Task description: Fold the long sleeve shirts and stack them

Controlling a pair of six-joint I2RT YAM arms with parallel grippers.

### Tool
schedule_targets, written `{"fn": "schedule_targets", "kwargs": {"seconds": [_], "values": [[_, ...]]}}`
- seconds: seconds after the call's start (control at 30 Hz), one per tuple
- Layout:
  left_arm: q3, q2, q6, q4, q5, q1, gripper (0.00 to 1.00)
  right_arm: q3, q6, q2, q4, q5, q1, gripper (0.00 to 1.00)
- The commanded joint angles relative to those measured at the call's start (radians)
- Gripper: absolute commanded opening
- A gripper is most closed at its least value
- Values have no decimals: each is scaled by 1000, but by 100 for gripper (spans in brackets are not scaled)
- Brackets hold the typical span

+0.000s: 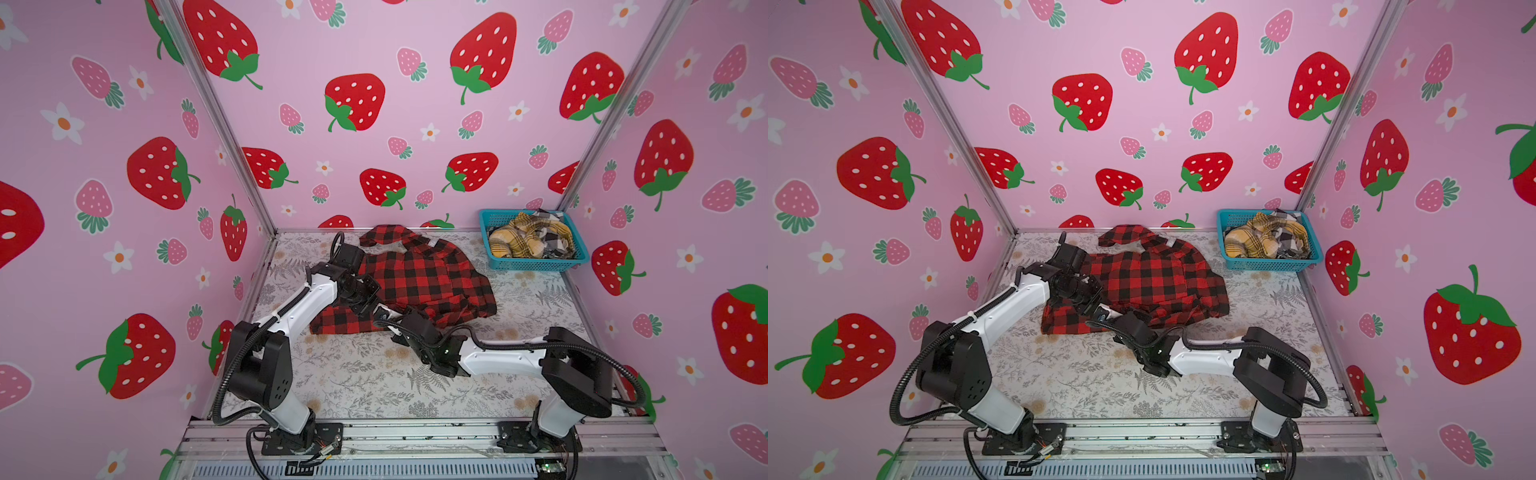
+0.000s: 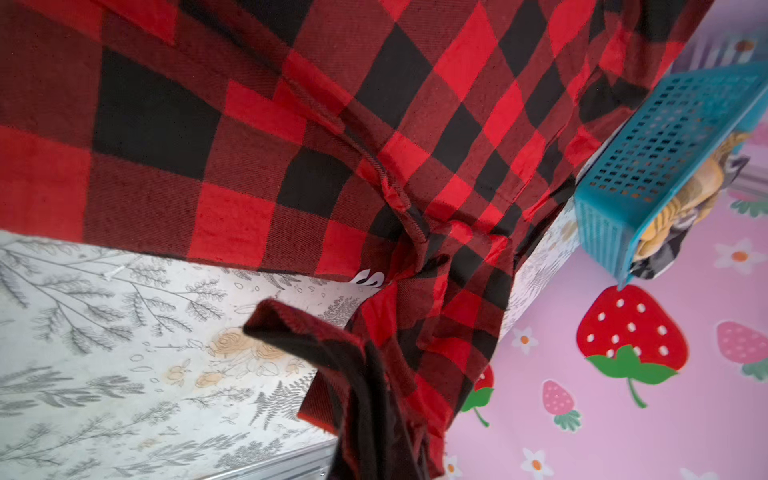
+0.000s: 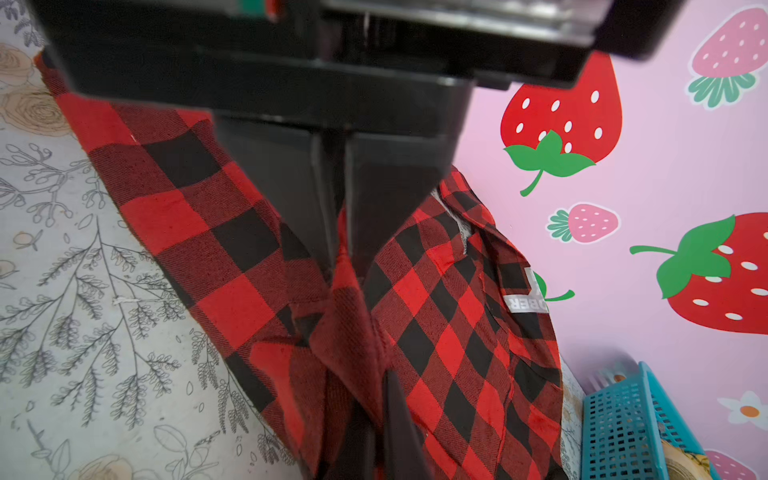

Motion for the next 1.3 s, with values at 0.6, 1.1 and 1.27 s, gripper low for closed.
{"fn": "schedule_targets", "kwargs": {"seconds": [0.6, 1.1, 1.27], "values": [[324, -166, 307, 322, -50, -7, 0, 284, 1001, -299, -923, -524, -593, 91], [49, -365, 454, 375, 64, -7, 0, -29, 1532, -162, -306, -1276, -900, 96], [-14, -426, 455, 397, 46, -6, 0, -135, 1716, -177, -189, -1247, -866, 97]]}}
